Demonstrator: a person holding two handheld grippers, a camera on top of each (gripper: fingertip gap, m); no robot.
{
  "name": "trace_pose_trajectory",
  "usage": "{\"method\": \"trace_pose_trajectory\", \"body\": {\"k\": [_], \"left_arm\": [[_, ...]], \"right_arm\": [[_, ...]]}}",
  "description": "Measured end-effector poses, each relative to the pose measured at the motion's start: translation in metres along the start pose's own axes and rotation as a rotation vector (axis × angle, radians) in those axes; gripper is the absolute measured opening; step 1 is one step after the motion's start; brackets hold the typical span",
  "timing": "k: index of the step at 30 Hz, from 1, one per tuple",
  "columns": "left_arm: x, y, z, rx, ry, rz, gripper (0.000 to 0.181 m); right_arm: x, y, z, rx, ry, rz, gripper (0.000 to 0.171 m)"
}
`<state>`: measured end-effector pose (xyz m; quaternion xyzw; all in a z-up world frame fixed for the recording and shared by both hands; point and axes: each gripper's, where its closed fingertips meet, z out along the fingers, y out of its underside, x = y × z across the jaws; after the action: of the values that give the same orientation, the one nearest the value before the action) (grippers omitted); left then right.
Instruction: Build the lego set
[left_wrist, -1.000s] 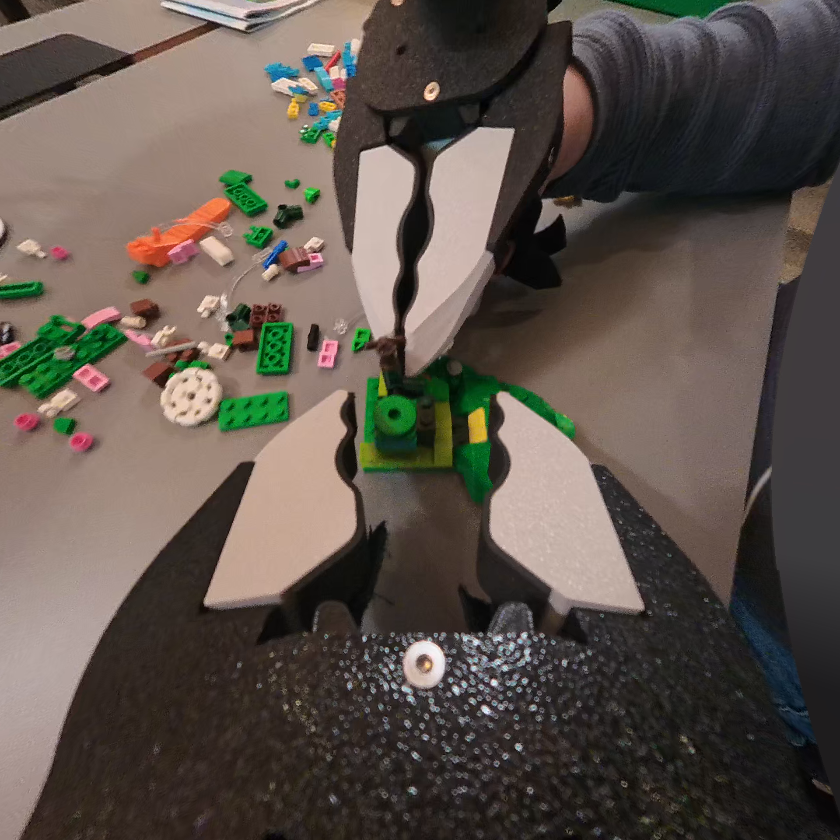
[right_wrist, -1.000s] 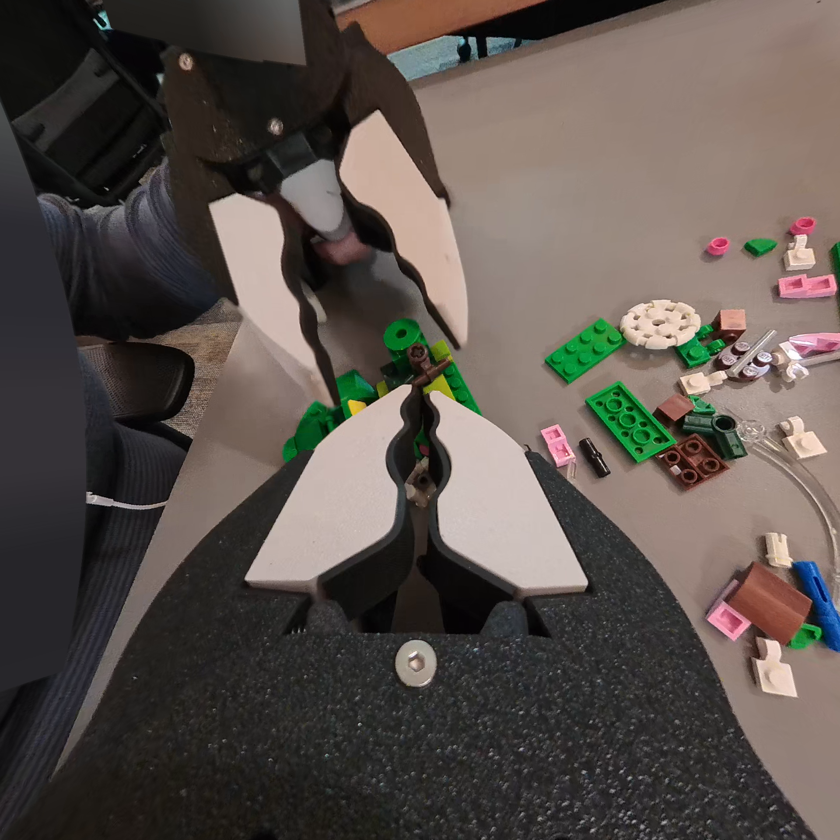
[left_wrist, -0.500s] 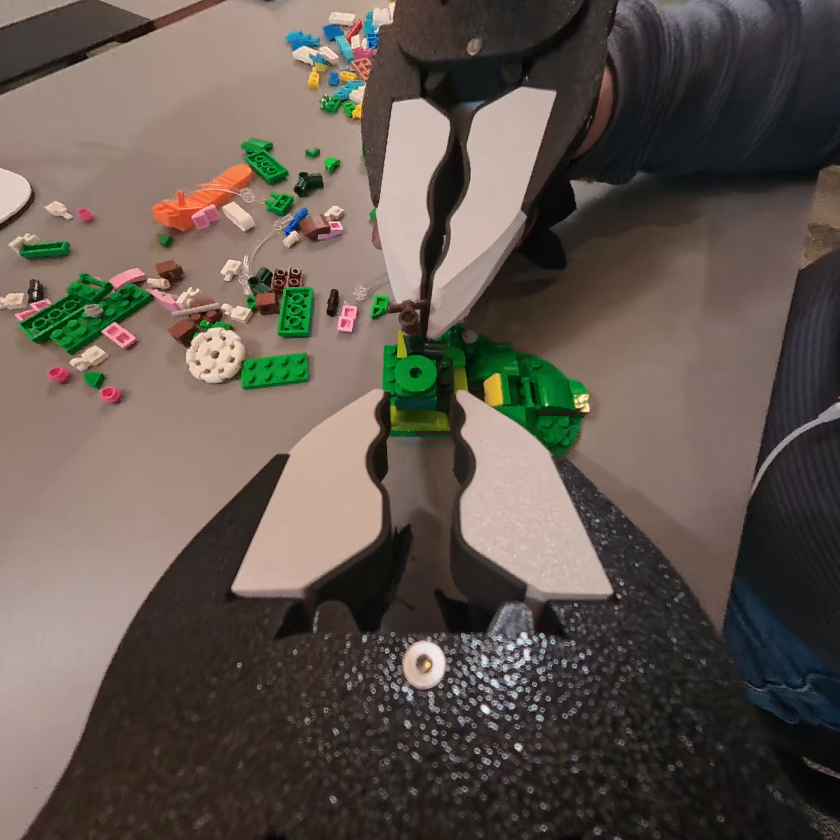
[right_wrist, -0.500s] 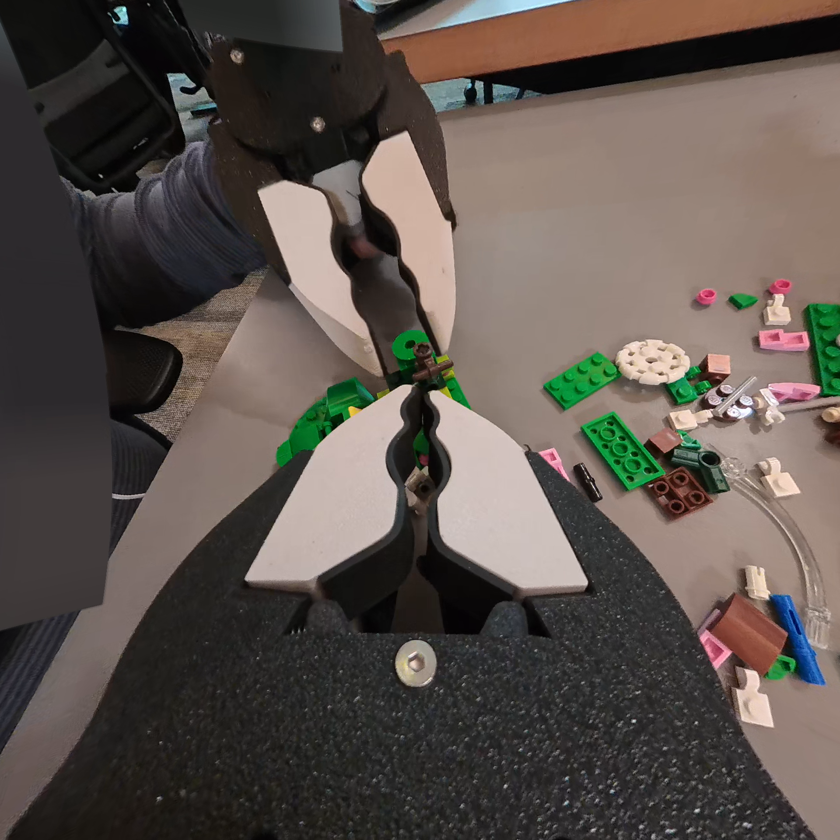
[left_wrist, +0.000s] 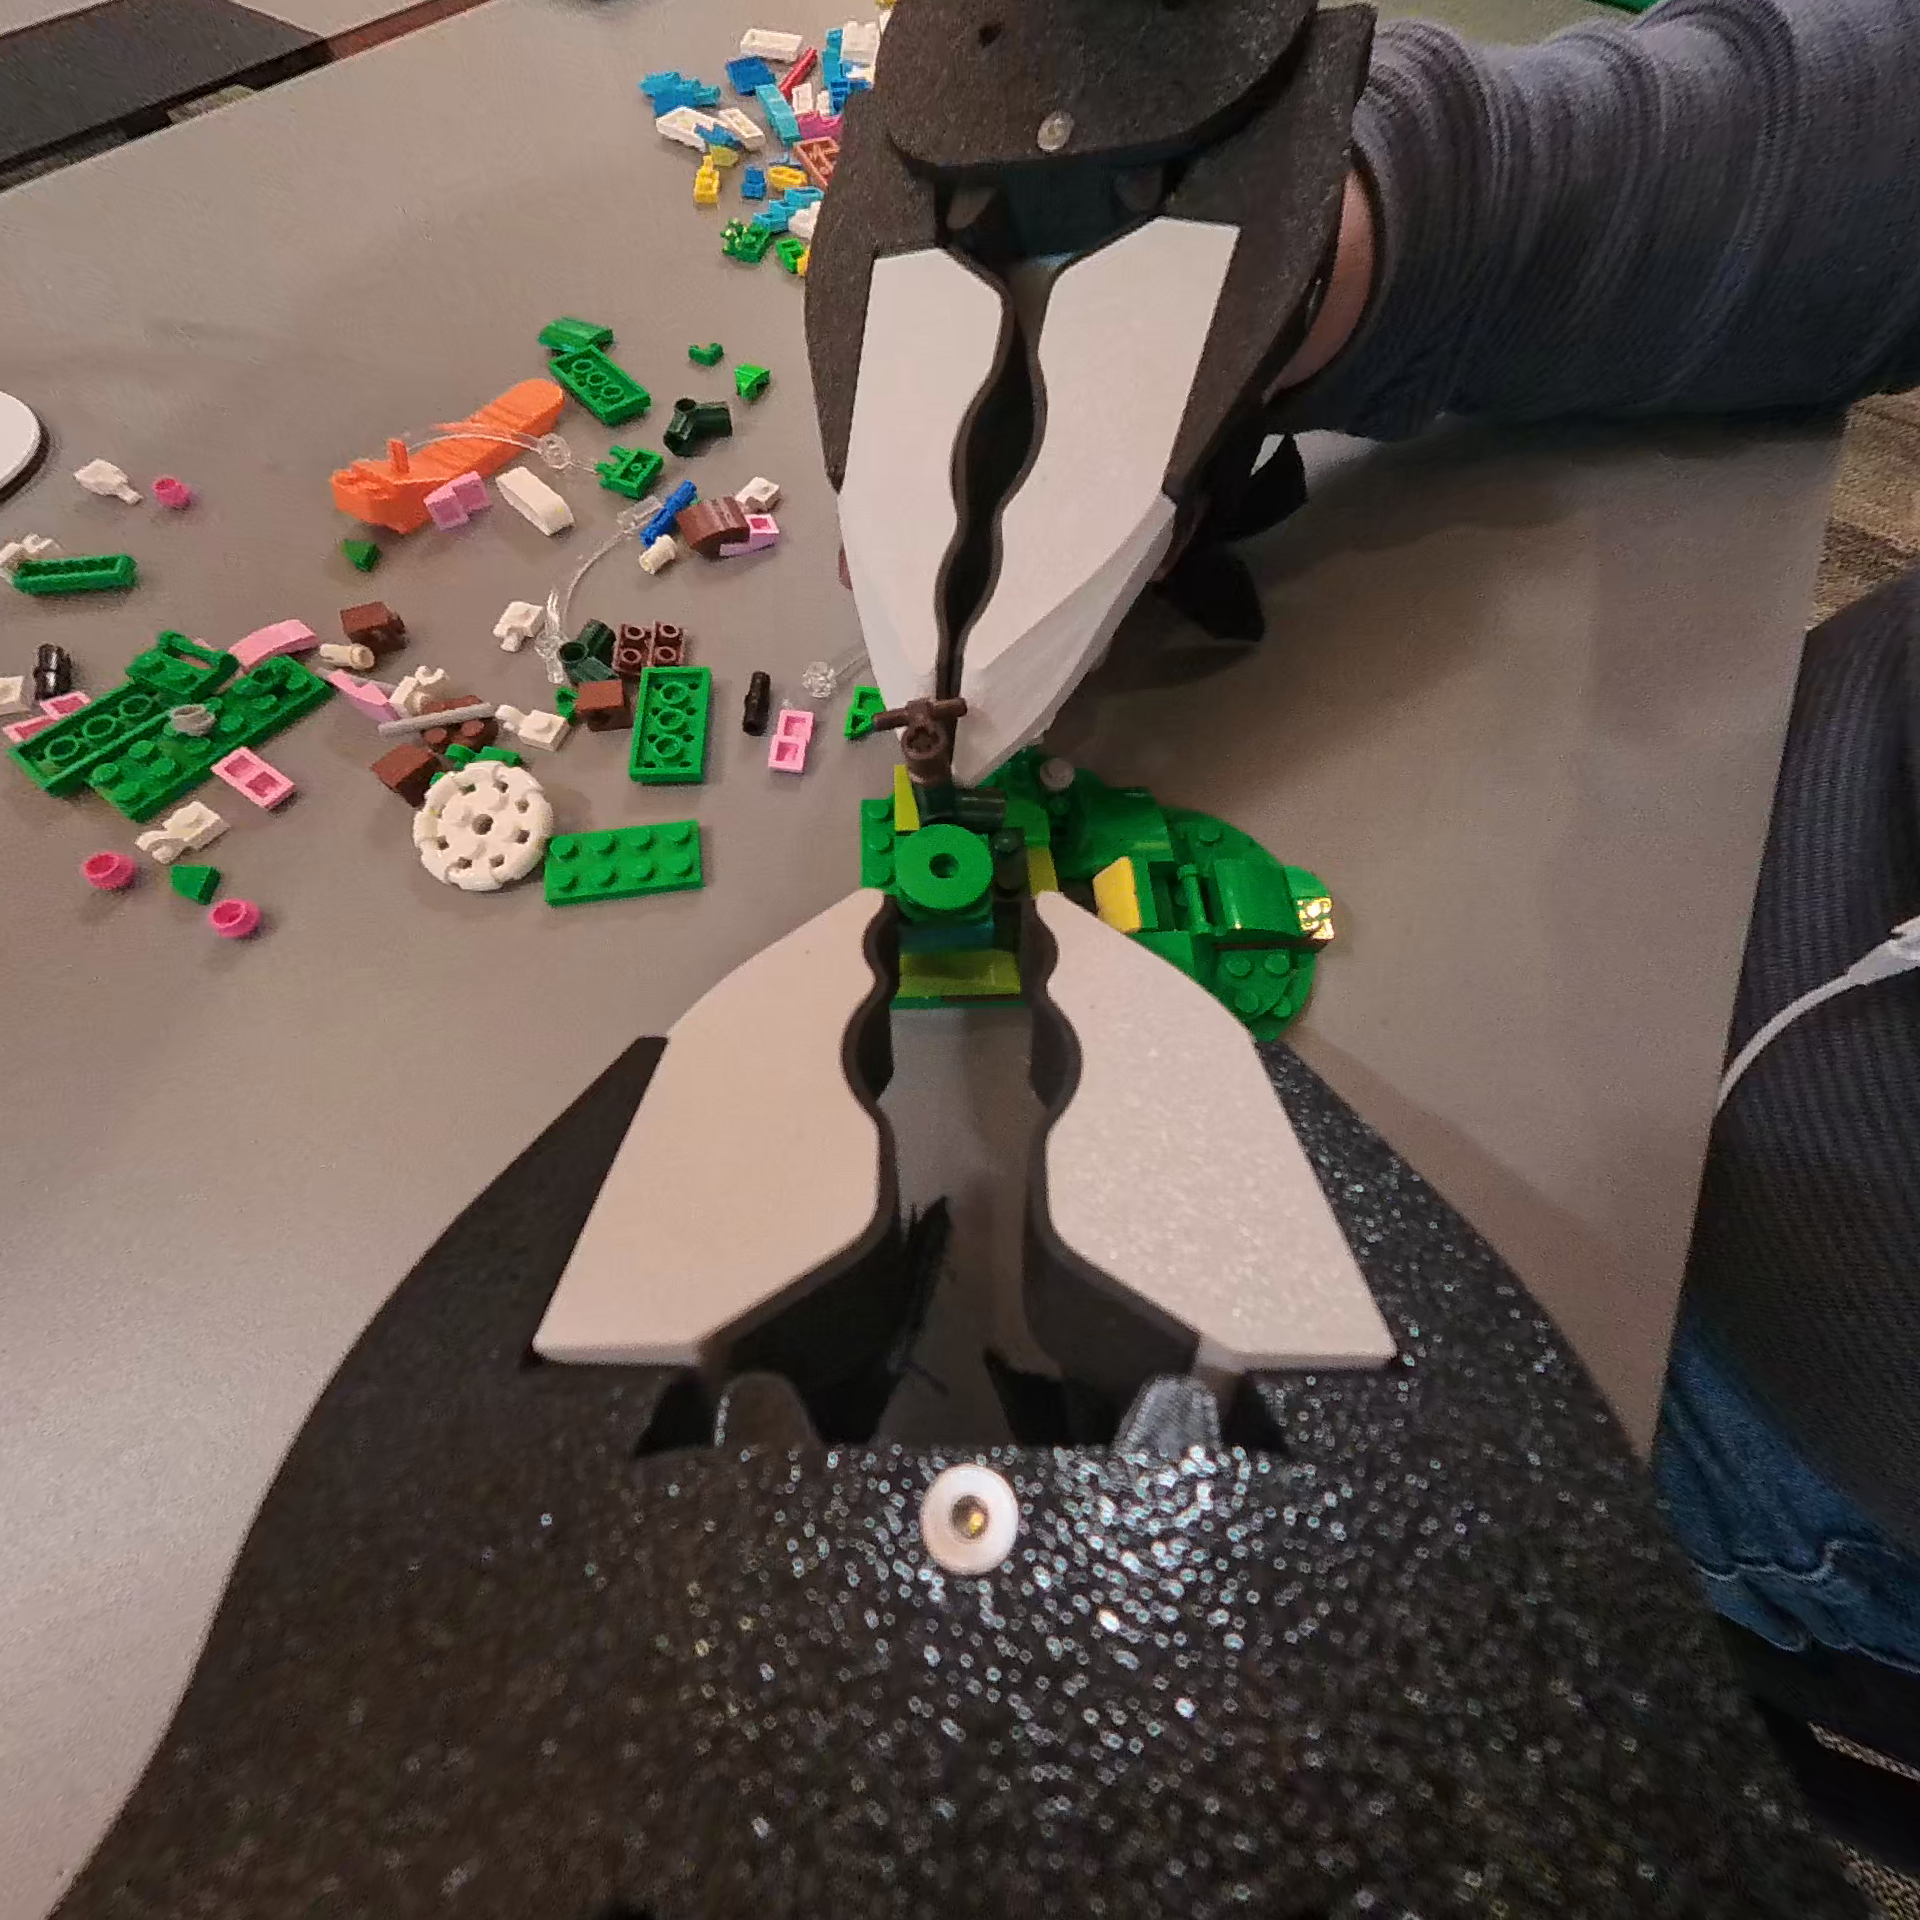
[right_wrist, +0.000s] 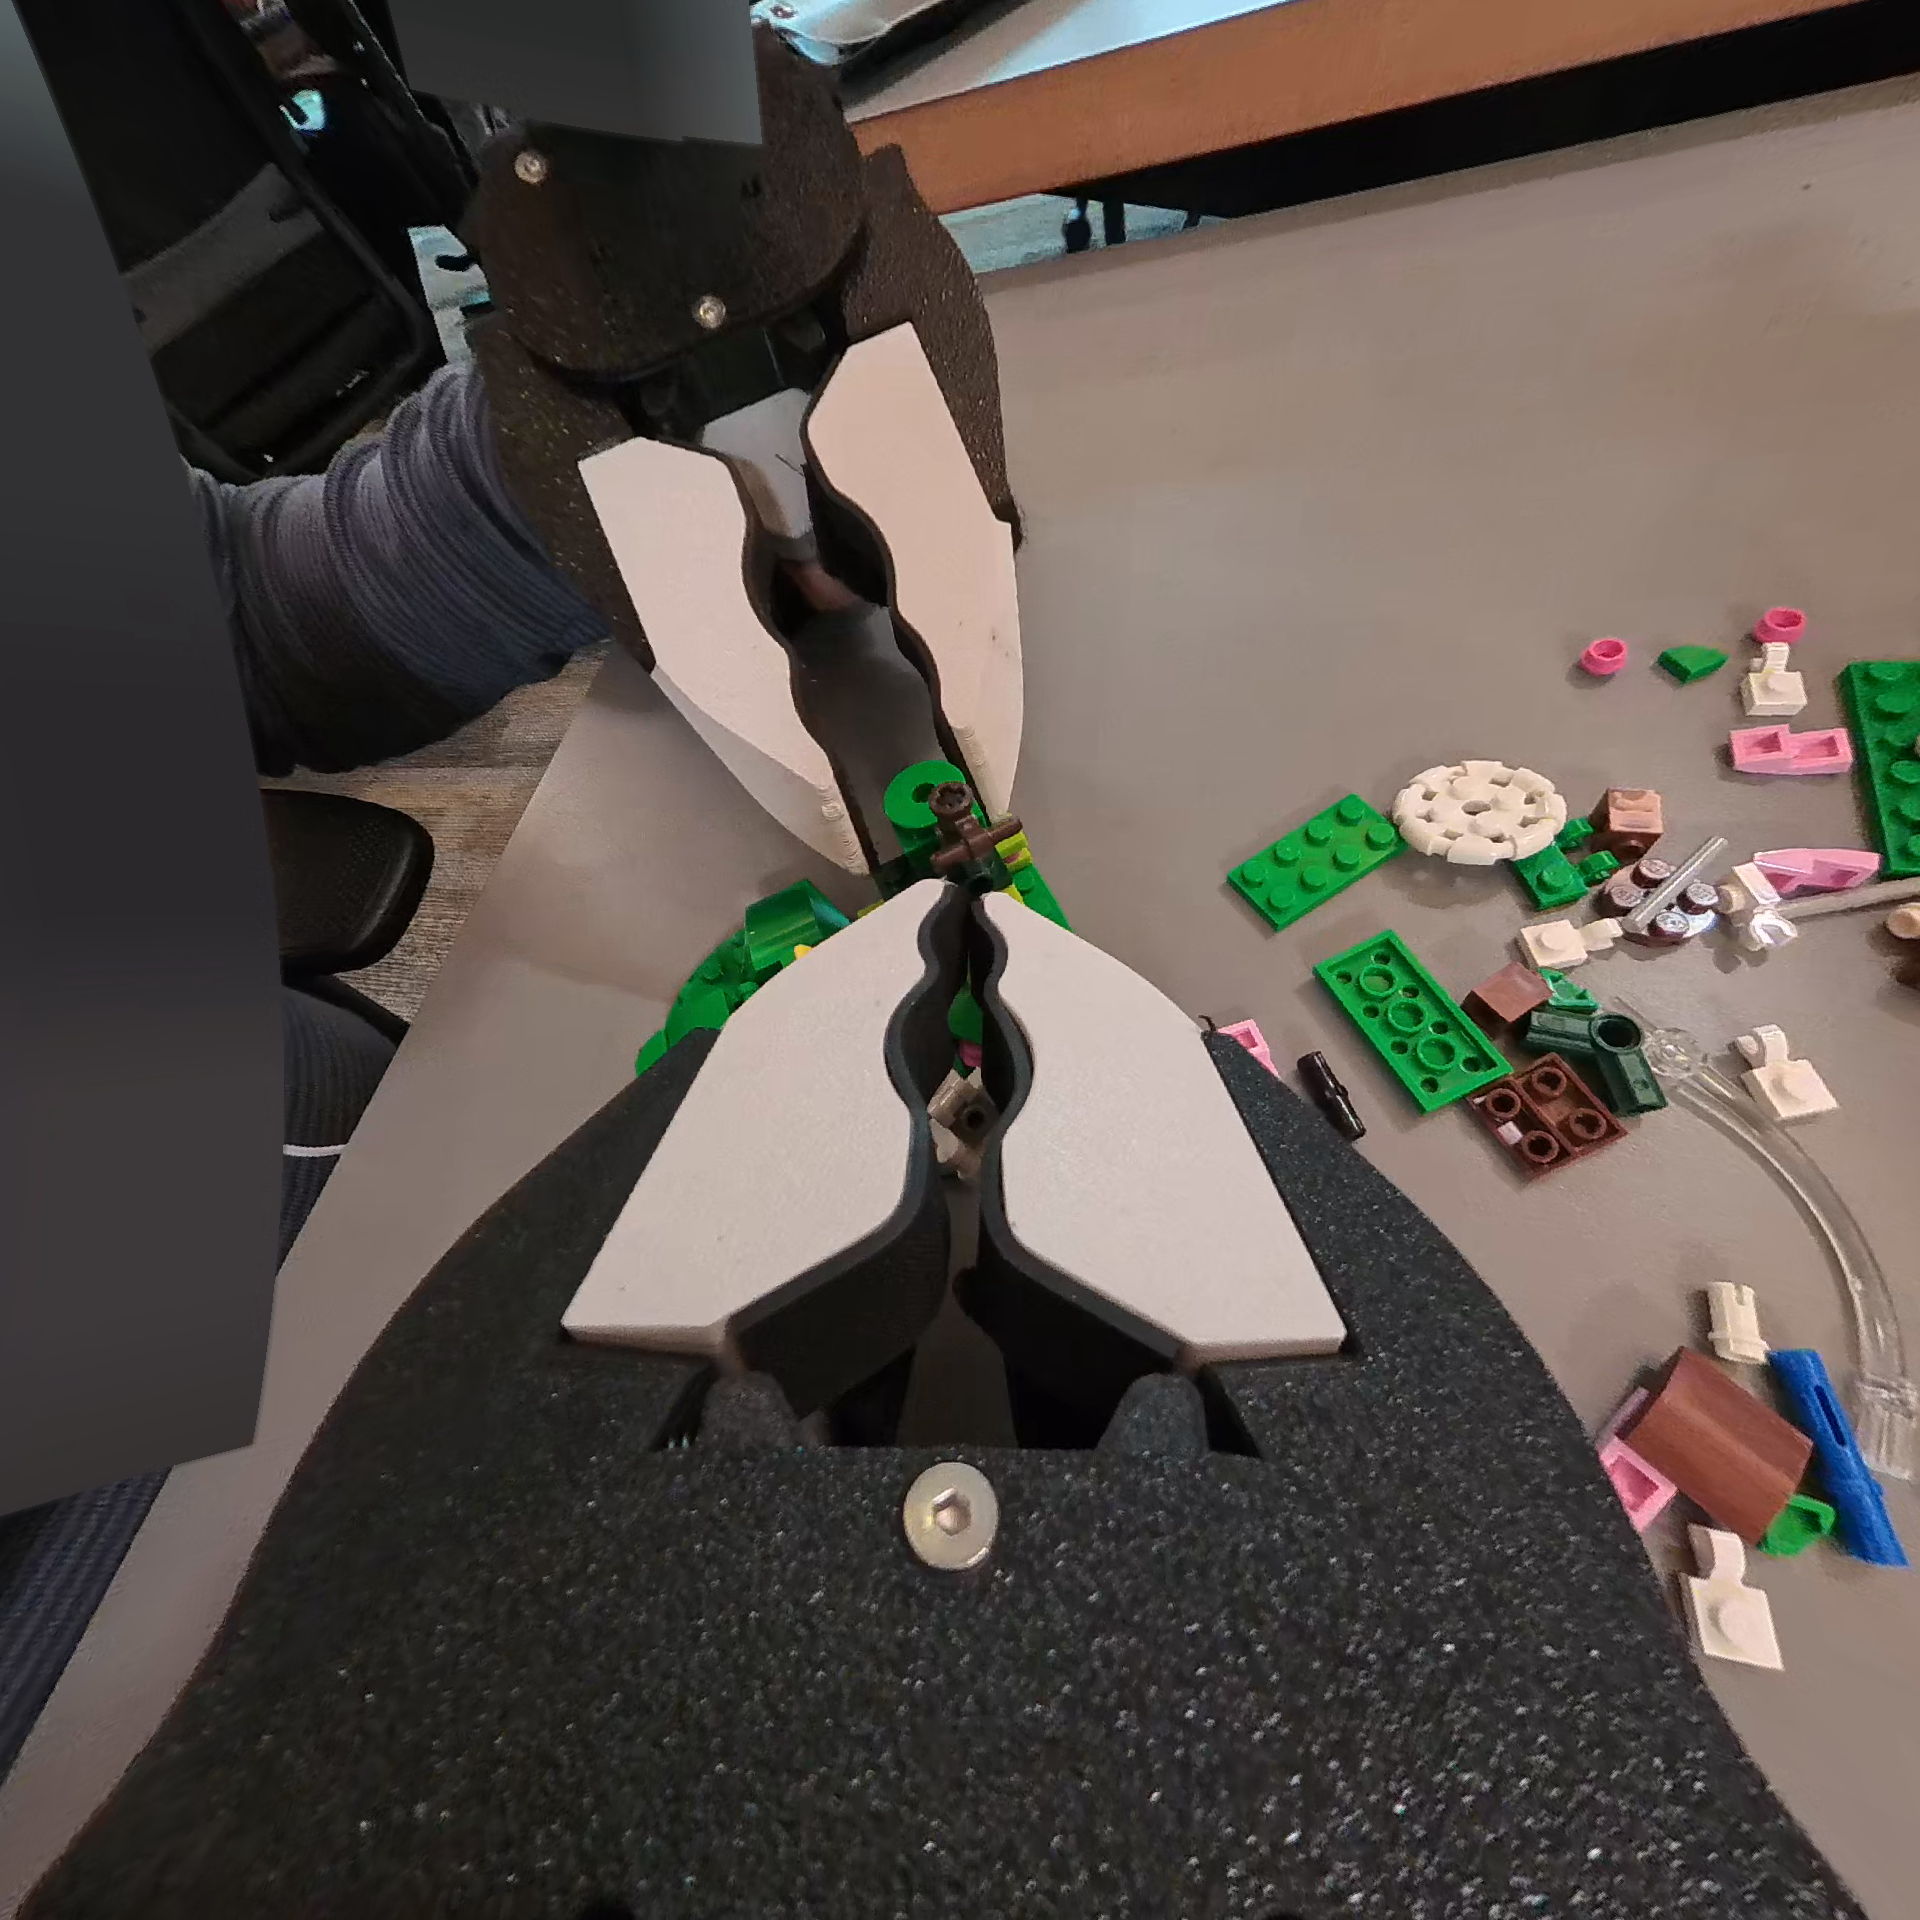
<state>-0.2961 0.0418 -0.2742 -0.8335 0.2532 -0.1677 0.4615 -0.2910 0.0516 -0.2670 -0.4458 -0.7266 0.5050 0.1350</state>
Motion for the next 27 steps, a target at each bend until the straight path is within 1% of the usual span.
{"method": "trace_pose_trajectory", "body": {"k": [1, 12, 21, 27], "left_arm": [[0.0001, 0.0, 0.0, 0.0, 0.001, -0.001, 0.022], [-0.0011, -0.0004, 0.0014, -0.004, -0.001, -0.009, 0.022], [-0.0014, -0.0006, 0.0017, -0.004, -0.004, -0.016, 0.022], [-0.0014, -0.0003, 0.0018, -0.004, 0.015, -0.046, 0.024]], "right_arm": [[-0.0001, 0.0, 0.0, 0.0, -0.004, 0.005, 0.0], [0.0001, -0.0013, 0.0008, 0.011, -0.058, 0.111, 0.0], [0.0005, -0.0013, 0.0007, 0.015, -0.04, 0.104, 0.0], [-0.0009, -0.0013, 0.0, 0.016, -0.021, 0.057, 0.0]]}}
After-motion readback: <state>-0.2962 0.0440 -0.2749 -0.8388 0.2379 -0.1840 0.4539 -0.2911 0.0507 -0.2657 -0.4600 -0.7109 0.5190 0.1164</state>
